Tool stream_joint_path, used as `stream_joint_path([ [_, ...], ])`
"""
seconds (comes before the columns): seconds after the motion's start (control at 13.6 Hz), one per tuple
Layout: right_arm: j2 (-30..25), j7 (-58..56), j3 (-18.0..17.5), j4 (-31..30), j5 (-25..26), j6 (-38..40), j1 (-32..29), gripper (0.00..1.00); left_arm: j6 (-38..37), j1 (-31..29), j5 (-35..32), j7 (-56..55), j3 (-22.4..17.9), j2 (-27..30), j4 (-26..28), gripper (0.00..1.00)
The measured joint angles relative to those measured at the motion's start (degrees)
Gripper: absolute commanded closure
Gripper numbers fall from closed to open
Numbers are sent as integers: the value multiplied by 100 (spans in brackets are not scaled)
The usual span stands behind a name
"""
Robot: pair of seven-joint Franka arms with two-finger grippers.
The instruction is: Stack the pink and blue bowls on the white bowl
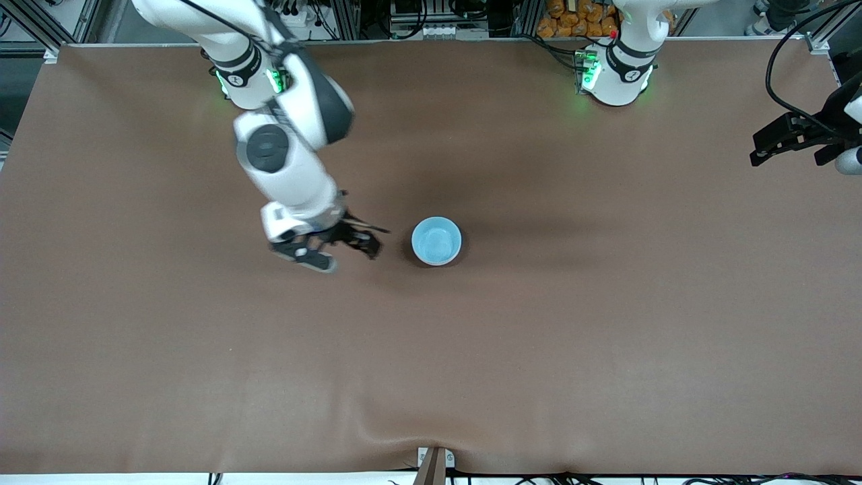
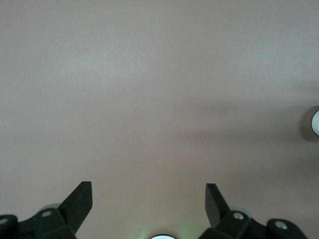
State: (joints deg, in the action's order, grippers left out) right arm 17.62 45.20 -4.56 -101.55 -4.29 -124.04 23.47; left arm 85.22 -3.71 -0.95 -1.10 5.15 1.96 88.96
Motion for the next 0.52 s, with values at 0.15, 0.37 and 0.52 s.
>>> stream_joint_path([
  [0.15, -332, -849, 18, -4, 7, 656, -481, 0, 55, -2, 0, 0, -2, -1, 26, 0],
  [0.37, -732, -2142, 33, -14, 12, 1207, -1274, 0, 85, -1, 0, 0, 9, 17, 78, 0],
  [0.52, -975, -2760, 34, -17, 13, 1484, -1763, 0, 101, 0, 11, -6, 27, 153, 294, 0],
])
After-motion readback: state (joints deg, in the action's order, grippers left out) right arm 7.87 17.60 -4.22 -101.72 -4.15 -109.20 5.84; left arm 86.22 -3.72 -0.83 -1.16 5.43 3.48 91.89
